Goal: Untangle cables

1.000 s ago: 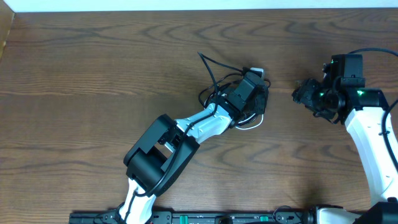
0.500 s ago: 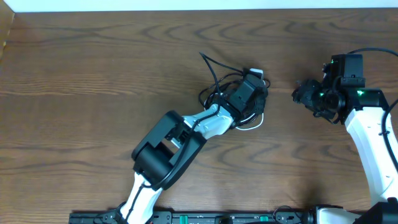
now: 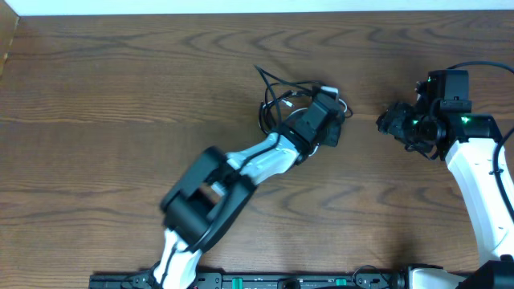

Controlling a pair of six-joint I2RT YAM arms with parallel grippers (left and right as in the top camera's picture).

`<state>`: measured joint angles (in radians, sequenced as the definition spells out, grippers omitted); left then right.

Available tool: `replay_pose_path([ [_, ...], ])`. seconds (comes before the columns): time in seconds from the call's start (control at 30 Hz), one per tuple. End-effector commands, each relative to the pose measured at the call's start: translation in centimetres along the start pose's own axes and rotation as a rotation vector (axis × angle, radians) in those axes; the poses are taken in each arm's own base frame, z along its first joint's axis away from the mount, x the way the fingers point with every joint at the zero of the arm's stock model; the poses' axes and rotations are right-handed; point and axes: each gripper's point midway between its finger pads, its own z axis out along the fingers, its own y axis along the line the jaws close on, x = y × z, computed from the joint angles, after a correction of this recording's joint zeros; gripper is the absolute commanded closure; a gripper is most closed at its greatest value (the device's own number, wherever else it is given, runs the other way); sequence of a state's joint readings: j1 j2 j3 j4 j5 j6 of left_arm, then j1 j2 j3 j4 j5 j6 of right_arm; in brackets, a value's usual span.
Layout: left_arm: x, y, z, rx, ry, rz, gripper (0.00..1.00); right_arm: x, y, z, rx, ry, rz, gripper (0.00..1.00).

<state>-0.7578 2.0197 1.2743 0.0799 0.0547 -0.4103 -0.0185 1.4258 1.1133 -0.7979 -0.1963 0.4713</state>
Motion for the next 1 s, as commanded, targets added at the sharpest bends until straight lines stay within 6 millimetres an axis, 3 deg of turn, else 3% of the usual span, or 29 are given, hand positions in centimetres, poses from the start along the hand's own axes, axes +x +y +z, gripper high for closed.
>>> replay_pose_path([
  [0.0, -5.6, -3.2, -7.3, 0.157, -0.078, 0.002, 0.93, 0.3, 1.8, -0.3, -0.098, 0.018, -0.109, 0.38],
  [0.13, -5.9, -4.7, -12.6, 0.362, 0.015, -0.024, 0.93, 0.8, 4.7, -0.9, -0.269, 0.039, -0.233, 0.37],
  [0.3, -6.1, -4.2, -16.3, 0.587, 0.117, -0.084, 0.93, 1.2, 8.0, -2.1, -0.468, 0.048, -0.309, 0.38],
  [0.67, -7.6, -2.2, -19.9, 0.807, 0.153, -0.15, 0.93, 2.7, 13.0, -5.1, -0.773, 0.081, -0.397, 0.39],
  [0.83, -7.6, -2.7, -20.5, 0.848, 0.176, -0.176, 0.93, 3.3, 14.9, -5.0, -0.792, 0.101, -0.379, 0.43],
  [0.97, -7.8, -3.5, -21.4, 0.912, 0.18, -0.156, 0.93, 2.7, 15.4, -3.4, -0.704, 0.095, -0.264, 0.45],
])
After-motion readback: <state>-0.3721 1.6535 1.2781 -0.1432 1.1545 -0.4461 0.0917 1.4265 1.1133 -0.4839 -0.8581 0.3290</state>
